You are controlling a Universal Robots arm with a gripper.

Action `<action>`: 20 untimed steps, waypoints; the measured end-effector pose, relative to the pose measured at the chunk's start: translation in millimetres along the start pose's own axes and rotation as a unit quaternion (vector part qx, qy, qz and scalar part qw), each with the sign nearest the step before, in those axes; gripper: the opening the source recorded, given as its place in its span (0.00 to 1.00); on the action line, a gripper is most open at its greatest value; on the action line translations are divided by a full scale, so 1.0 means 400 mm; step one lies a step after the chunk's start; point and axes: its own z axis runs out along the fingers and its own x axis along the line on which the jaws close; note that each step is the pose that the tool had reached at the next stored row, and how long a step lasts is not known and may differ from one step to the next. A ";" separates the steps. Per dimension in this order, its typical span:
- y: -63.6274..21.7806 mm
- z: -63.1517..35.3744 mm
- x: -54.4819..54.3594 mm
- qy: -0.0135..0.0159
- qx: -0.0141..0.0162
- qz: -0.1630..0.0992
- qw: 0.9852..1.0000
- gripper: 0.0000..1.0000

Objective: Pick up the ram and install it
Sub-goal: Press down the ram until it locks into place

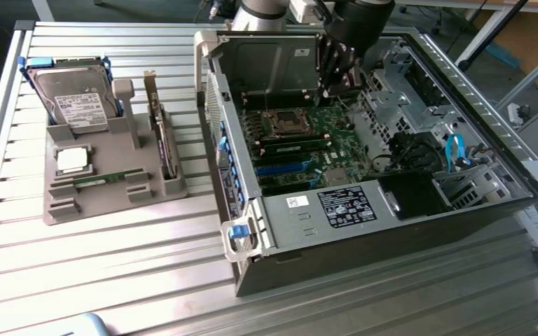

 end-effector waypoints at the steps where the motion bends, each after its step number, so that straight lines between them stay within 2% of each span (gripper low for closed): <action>1: 0.000 0.000 0.000 0.000 0.000 0.000 1.000 0.11; 15: 0.000 0.000 0.000 0.000 0.000 0.000 1.000 0.11; 20: 0.000 0.000 0.000 0.001 0.000 0.030 1.000 0.11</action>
